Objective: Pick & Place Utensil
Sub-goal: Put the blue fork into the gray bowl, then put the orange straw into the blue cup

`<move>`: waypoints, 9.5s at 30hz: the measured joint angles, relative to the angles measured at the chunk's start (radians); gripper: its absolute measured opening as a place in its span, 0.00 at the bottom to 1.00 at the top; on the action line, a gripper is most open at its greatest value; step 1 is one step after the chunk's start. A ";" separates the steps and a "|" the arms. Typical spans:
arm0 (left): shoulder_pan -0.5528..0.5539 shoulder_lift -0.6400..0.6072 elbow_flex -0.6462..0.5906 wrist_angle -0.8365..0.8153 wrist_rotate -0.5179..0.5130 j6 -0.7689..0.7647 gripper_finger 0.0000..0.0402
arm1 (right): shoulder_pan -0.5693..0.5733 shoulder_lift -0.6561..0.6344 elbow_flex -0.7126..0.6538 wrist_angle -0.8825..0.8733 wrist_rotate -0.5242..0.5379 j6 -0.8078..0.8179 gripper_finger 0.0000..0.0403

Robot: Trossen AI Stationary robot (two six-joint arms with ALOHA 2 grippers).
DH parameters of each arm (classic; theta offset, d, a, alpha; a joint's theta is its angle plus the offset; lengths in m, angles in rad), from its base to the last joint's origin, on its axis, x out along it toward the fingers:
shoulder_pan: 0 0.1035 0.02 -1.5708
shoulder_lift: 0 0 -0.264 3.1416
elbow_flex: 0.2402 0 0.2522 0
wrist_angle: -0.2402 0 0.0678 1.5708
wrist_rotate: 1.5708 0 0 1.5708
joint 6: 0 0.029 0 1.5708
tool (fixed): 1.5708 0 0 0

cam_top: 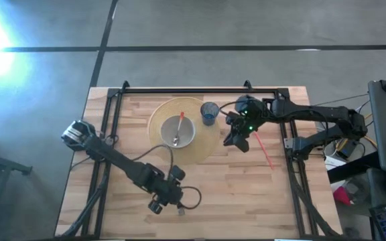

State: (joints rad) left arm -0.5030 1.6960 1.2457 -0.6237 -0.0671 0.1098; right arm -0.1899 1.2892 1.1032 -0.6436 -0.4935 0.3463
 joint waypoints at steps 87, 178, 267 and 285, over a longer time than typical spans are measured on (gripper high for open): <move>0.042 0.119 0.319 -0.636 -0.457 0.129 0.00 | 0.219 0.002 -0.030 0.082 0.265 -0.033 0.17; 0.542 0.175 0.073 -0.348 -0.667 0.836 0.00 | 0.209 -0.174 -0.086 0.057 0.498 -0.024 0.13; 0.568 0.197 0.303 -0.636 -0.425 0.516 0.33 | 0.210 -0.177 -0.084 -0.001 0.482 0.001 0.13; 0.566 -0.078 0.261 -0.471 -0.078 0.337 0.33 | 0.210 -0.177 -0.099 -0.207 0.487 0.187 0.13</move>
State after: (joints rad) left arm 0.0626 1.6183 1.5063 -1.0946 -0.1448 0.4468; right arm 0.0196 1.1122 1.0041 -0.8510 -0.0061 0.5334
